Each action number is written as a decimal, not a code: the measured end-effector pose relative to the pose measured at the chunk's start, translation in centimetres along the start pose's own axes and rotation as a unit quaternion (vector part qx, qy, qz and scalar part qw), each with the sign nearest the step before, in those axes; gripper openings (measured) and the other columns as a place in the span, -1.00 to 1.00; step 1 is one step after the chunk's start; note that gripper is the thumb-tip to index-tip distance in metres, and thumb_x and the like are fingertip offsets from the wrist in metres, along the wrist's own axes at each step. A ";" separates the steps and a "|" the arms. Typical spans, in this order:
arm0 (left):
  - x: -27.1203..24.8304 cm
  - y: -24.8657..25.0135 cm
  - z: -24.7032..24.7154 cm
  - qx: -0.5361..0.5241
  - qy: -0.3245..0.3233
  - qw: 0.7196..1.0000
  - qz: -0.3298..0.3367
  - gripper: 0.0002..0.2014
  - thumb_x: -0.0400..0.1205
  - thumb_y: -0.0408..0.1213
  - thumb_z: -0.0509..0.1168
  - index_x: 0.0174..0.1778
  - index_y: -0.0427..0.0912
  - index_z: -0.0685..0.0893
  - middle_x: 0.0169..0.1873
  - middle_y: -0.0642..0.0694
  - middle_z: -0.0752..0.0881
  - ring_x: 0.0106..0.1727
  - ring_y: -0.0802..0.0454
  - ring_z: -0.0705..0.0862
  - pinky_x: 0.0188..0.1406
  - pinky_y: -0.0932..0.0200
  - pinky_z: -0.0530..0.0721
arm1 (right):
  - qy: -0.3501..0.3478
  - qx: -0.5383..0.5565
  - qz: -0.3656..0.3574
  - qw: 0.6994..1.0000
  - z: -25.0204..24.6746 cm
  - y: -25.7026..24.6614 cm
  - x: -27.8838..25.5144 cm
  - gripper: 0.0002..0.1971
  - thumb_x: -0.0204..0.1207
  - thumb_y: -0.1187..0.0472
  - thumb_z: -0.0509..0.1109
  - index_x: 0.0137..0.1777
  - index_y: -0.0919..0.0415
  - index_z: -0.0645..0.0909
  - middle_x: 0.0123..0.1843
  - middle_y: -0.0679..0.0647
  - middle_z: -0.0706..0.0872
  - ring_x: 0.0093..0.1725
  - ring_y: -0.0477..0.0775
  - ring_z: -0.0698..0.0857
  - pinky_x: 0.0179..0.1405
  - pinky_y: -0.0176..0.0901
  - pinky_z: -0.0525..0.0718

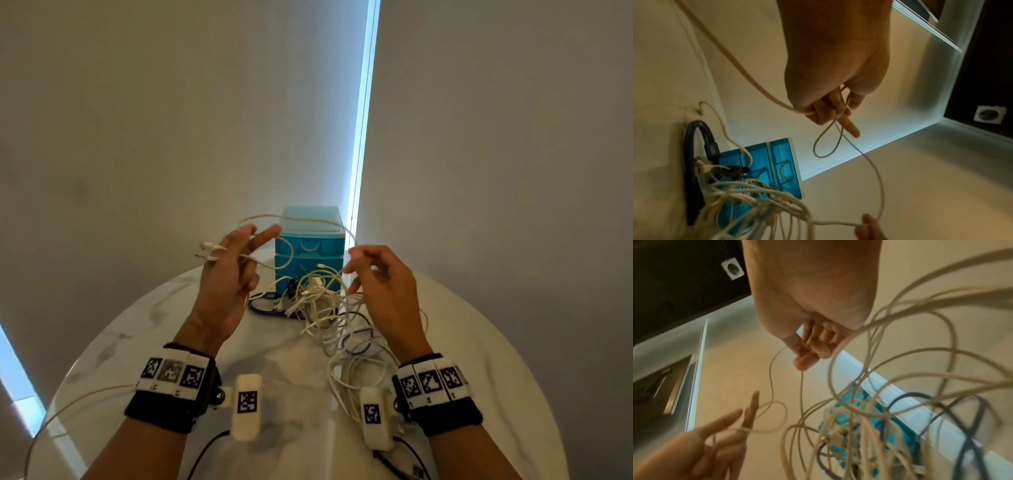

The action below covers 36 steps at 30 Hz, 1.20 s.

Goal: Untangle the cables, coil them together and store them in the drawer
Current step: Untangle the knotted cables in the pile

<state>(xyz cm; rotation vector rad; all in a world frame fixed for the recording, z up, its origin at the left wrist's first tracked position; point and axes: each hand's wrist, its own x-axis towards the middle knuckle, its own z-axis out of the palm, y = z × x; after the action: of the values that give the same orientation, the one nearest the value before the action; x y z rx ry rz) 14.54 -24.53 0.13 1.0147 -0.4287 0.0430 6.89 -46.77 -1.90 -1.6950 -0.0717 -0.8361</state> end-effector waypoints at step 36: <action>-1.9 -0.1 2.9 -0.034 -0.009 0.999 -0.011 -0.90 0.77 -0.33 0.40 0.09 -0.06 0.81 0.19 -0.17 0.84 -0.56 0.27 0.57 -0.58 0.41 0.55 | -0.182 -0.138 -0.043 0.973 3.3 0.7 -1.6 -0.87 0.73 0.01 0.52 0.21 -0.07 0.82 -0.13 -0.15 0.86 -0.15 -0.15 0.82 -0.14 -0.34 0.77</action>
<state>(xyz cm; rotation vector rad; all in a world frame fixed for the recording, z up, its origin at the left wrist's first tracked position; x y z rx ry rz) 11.84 -26.69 0.69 0.9528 -0.4319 -0.0014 7.63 -43.54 -3.59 -2.1066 -0.2917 -0.6084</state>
